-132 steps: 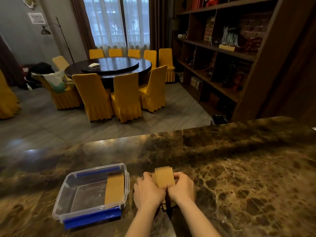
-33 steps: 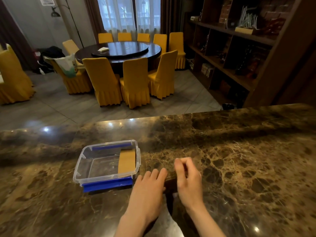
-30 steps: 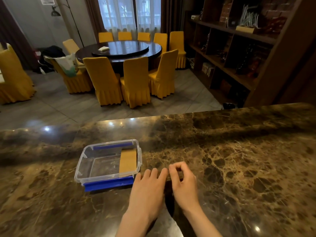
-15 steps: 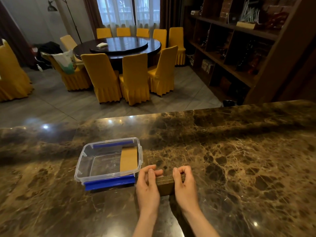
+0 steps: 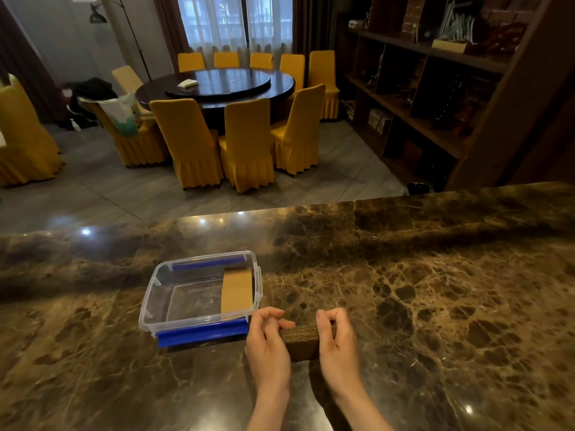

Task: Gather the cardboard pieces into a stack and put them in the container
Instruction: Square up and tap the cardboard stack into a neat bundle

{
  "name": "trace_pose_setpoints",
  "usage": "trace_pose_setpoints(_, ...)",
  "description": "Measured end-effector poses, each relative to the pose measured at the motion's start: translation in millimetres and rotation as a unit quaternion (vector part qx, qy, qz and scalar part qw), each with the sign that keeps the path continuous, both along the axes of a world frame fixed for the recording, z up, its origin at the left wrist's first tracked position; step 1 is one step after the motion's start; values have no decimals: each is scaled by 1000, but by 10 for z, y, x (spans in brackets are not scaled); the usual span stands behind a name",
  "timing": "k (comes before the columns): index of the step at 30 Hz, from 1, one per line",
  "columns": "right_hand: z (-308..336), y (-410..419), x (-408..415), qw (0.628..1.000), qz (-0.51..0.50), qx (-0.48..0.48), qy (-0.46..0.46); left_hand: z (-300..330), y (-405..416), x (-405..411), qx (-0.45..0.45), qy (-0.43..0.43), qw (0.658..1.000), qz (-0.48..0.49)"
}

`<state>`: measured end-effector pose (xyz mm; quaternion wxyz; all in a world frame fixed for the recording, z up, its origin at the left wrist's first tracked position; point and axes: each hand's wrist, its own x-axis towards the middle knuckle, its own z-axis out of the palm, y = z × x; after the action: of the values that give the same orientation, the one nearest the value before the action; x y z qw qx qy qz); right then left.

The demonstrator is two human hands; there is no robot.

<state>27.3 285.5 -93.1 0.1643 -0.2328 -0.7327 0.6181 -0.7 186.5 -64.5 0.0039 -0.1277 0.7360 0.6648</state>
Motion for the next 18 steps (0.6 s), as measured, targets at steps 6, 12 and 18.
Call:
trace_pose_setpoints(6, -40, 15, 66, 999, 23, 44, 5, -55, 28, 100, -37, 5, 999, 20)
trace_pose_setpoints(12, -66, 25, 62, 997, 26, 65, 12, -20, 29, 96, -63, -5, 998, 13)
trace_pose_setpoints(18, -74, 23, 70, 997, 33, 67, 7, -28, -23, 108, -72, 2, 997, -18)
